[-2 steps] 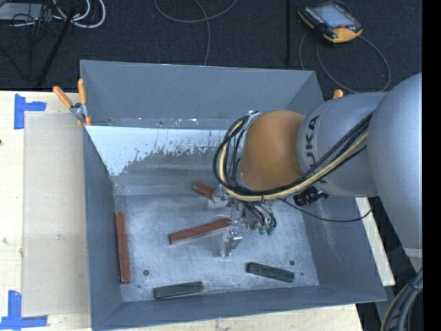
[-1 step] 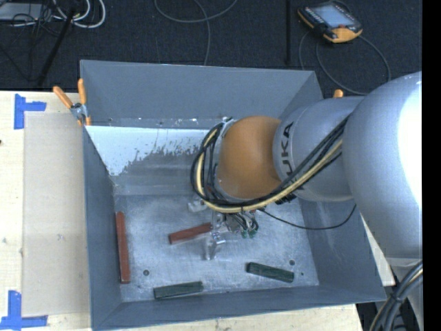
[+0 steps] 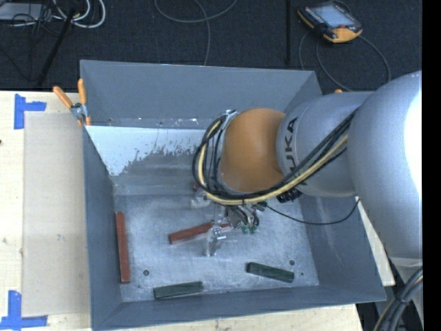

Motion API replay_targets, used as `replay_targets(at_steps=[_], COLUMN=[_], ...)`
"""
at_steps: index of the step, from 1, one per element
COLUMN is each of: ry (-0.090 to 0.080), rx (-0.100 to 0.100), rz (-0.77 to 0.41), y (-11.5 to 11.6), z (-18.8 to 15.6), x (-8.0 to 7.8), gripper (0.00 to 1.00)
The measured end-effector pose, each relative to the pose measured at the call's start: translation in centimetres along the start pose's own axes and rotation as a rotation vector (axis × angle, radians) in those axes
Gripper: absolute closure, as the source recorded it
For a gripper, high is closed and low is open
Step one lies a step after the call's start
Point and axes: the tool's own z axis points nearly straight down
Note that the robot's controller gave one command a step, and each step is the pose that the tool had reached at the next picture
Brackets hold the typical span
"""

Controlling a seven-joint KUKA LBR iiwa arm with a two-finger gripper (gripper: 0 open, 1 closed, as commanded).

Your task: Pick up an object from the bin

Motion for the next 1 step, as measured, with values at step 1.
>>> replay_targets(at_steps=[1], ry=[0.0], rx=[0.001], rz=[-0.026], y=[0.16], z=[0.37], x=[0.16], gripper=[0.0])
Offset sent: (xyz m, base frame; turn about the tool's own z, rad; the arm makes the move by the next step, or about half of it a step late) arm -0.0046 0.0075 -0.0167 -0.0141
